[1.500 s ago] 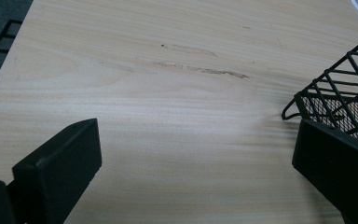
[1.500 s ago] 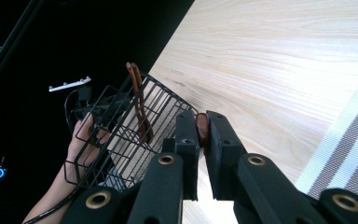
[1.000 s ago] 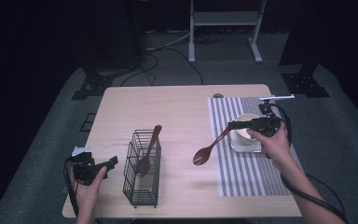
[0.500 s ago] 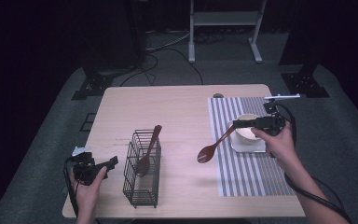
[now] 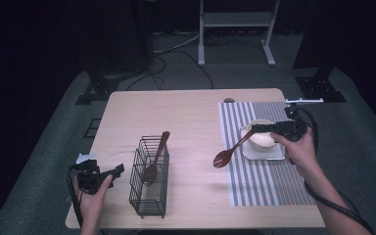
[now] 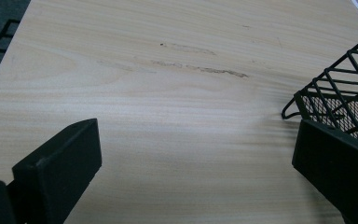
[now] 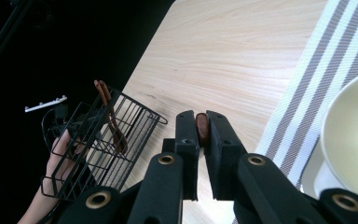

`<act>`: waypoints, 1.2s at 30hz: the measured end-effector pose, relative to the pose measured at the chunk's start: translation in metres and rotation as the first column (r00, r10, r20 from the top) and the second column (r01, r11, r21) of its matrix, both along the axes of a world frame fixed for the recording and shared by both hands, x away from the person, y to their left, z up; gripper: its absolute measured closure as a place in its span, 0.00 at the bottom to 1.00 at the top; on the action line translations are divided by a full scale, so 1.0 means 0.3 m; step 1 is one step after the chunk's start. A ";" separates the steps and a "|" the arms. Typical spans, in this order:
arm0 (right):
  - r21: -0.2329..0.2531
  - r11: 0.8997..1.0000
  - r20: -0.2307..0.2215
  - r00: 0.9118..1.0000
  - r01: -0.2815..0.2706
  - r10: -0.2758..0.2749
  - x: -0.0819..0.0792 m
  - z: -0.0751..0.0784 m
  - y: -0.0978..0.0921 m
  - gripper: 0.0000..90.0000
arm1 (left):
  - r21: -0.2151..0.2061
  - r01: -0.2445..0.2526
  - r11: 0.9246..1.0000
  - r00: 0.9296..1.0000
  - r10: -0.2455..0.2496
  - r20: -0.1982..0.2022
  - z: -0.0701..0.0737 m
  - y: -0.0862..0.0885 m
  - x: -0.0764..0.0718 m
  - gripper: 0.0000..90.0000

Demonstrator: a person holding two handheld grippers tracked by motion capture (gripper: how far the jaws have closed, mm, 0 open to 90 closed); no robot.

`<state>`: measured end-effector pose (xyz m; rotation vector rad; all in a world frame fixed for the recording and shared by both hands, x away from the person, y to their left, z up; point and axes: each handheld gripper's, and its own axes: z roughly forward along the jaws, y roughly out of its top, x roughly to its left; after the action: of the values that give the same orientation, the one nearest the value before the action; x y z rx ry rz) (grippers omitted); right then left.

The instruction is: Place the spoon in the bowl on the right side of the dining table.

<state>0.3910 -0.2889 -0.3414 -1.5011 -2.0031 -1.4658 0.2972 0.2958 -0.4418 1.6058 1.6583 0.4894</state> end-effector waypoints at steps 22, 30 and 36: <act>0.001 0.997 -0.007 0.997 0.072 -0.072 0.006 -0.015 -0.082 0.93 | 0.000 0.000 1.000 1.000 0.000 0.000 0.001 -0.001 -0.001 0.00; -0.004 0.994 -0.009 0.994 0.106 -0.106 0.005 -0.021 -0.120 0.93 | 0.001 0.000 1.000 1.000 0.000 0.000 0.001 -0.001 -0.001 0.00; -0.007 0.992 -0.008 0.992 0.128 -0.128 0.005 -0.024 -0.145 0.92 | 0.002 0.001 1.000 1.000 -0.001 0.000 0.001 -0.001 -0.001 0.00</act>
<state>0.3925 -0.3323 -0.3487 -1.6633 -1.9405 -1.4995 0.2970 0.2955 -0.4416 1.6078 1.6573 0.4901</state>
